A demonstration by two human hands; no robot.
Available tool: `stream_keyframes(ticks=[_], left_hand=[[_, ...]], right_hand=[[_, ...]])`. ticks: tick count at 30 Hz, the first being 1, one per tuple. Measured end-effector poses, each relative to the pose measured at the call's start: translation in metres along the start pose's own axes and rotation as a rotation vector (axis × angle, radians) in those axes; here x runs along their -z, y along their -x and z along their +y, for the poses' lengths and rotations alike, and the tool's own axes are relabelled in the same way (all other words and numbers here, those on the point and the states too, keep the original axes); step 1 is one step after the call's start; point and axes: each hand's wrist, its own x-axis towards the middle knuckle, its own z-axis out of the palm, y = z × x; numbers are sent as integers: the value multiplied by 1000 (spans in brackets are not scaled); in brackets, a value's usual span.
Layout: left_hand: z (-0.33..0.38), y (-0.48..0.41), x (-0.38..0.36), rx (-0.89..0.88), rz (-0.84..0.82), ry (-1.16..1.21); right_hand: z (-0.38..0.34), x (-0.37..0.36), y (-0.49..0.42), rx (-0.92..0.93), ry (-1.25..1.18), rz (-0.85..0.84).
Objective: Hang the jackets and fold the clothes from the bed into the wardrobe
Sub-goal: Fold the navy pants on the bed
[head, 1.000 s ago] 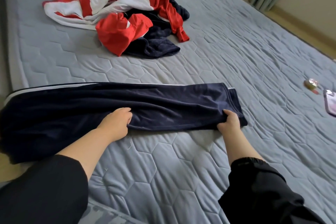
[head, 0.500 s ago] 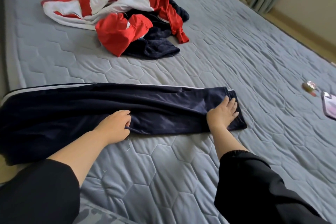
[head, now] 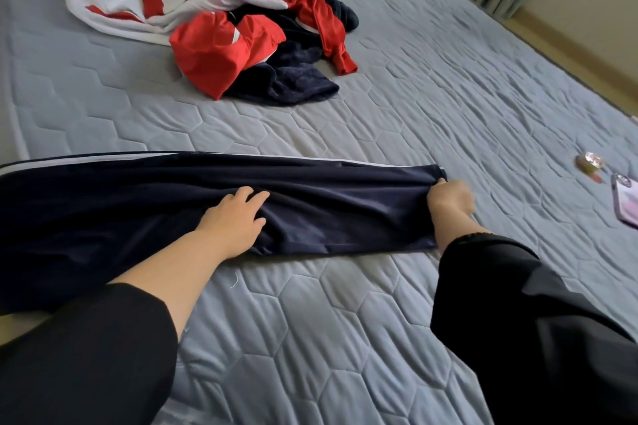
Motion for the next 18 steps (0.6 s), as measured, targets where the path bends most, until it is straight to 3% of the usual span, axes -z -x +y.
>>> stream_keyframes(ticks=[4,6,13,15,18], left_hand=[[-2,-1,-2,-25,-14,-11],[-4,0,-1,-30,3,18],[-42,14,23,133,278,208],[-68,20,30,263,345,208],[-110,27,36,509,365,264]], right_hand=[[2,0,-4,-20,109,92],[-12,-8,10,58,133,97],[-112,-55,134,1040,-161,-11],[-141,-63,175,1177,-220,-152],[-175,-79,218,1187,-151,-393]])
